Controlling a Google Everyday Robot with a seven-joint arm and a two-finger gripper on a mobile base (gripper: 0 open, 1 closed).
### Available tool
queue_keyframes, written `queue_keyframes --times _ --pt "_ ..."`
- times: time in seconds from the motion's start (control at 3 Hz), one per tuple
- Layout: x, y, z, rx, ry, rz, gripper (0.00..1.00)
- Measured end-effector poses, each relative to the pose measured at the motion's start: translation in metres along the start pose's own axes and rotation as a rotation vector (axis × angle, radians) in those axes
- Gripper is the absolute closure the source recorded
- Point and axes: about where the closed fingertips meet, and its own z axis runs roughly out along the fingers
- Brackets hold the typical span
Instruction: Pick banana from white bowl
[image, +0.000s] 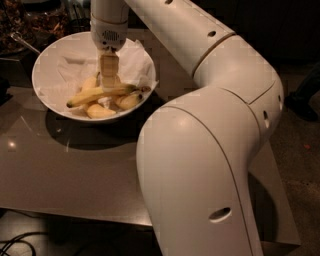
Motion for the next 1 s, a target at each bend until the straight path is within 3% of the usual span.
queue_keyframes --times 0.33,1.0 --pt "0.004 0.002 0.012 -0.031 0.002 0.028 0.45" --pt "0.005 0.003 0.022 -0.061 0.004 0.045 0.49"
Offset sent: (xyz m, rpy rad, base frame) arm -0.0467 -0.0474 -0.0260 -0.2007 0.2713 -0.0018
